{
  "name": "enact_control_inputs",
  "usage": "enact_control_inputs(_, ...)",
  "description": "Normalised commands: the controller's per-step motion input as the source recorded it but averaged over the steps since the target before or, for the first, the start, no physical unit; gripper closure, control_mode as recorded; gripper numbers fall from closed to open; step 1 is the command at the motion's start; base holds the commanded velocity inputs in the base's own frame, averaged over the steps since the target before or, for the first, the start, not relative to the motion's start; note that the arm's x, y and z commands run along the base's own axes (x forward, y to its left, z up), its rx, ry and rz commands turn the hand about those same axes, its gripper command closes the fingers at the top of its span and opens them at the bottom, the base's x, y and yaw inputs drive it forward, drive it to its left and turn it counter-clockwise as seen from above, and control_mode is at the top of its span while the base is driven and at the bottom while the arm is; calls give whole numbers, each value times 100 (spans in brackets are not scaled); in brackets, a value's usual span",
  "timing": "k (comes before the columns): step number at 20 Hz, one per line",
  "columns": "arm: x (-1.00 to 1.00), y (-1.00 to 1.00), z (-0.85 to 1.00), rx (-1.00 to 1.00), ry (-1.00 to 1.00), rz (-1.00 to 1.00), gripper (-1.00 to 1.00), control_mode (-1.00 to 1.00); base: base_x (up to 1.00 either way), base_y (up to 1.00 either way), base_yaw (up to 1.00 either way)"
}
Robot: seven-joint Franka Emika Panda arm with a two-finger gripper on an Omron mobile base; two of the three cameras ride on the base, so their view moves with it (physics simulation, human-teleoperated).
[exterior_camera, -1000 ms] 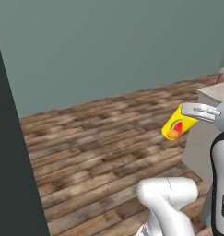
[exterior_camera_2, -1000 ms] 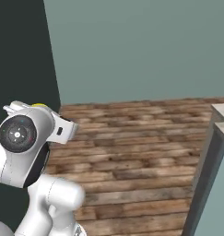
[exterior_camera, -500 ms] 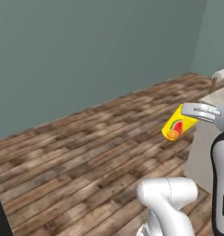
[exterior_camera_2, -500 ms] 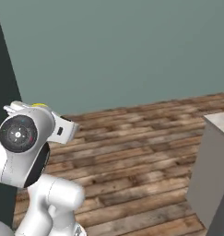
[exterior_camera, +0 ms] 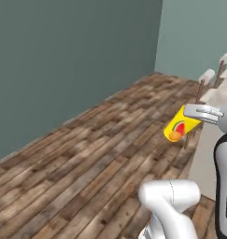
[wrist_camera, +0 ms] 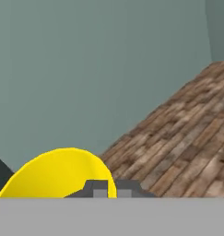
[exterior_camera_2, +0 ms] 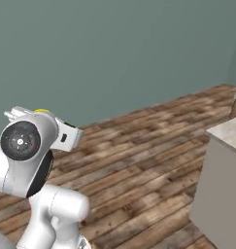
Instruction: Open the cabinet directly in front. Then move the liquor and the cup to the dining counter with the jar on it.
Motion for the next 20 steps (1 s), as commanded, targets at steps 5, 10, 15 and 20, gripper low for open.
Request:
enact_control_inputs(5,0,0,0,0,0,0,100,100,100,46,-62)
enact_control_inputs(10,0,0,0,0,0,0,100,100,100,44,-67)
enact_control_inputs(15,0,0,0,0,0,0,100,100,100,44,-65)
enact_control_inputs(20,0,0,0,0,0,0,100,100,100,7,-54)
